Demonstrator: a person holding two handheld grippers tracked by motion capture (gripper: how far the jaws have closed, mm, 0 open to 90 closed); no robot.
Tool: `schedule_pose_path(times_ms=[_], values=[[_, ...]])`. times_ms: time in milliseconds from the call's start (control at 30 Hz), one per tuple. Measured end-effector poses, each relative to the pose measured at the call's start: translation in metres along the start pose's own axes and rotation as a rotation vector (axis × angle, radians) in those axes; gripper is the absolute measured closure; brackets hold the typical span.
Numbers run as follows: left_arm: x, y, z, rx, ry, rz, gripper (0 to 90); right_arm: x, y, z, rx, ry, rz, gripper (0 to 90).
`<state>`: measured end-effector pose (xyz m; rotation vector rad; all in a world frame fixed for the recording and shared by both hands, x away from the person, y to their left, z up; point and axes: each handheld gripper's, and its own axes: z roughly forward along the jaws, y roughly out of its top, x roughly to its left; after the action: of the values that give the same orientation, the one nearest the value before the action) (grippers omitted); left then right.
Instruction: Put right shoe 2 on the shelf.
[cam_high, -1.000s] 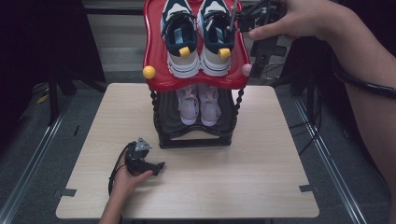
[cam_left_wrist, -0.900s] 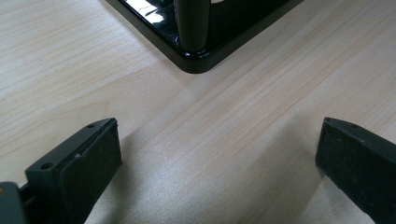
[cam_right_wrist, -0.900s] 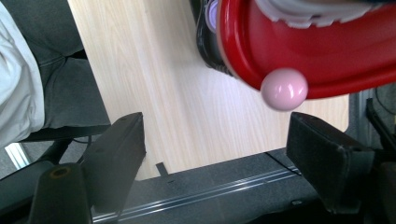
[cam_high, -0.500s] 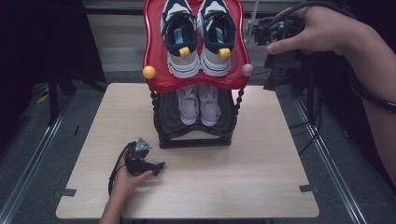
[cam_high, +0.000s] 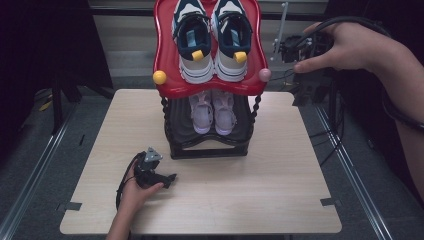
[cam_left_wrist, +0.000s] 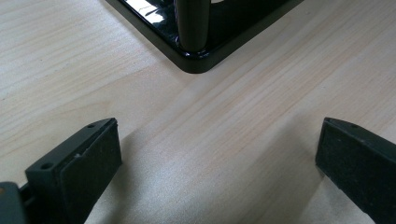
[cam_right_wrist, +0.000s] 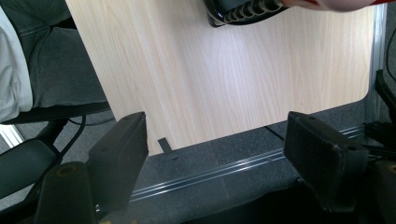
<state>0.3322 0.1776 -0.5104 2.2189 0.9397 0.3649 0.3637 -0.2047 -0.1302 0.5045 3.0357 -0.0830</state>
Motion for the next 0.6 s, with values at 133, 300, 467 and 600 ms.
schedule_pose_path(times_ms=[133,300,467,600], values=[[0.0,0.0,0.0,0.0,0.0,0.0,0.0,0.0,-0.004,0.007,-0.002,-0.001,0.003,21.6],[0.0,0.0,0.0,0.002,-0.001,0.001,0.0,0.002,-0.01,0.017,-0.005,-0.008,0.012,21.6],[0.0,0.0,0.0,0.002,-0.001,0.001,0.0,0.002,-0.018,0.026,-0.012,-0.005,0.024,21.6],[0.0,0.0,0.0,0.003,-0.002,0.001,0.0,0.003,-0.022,0.032,-0.018,-0.011,0.024,21.6]])
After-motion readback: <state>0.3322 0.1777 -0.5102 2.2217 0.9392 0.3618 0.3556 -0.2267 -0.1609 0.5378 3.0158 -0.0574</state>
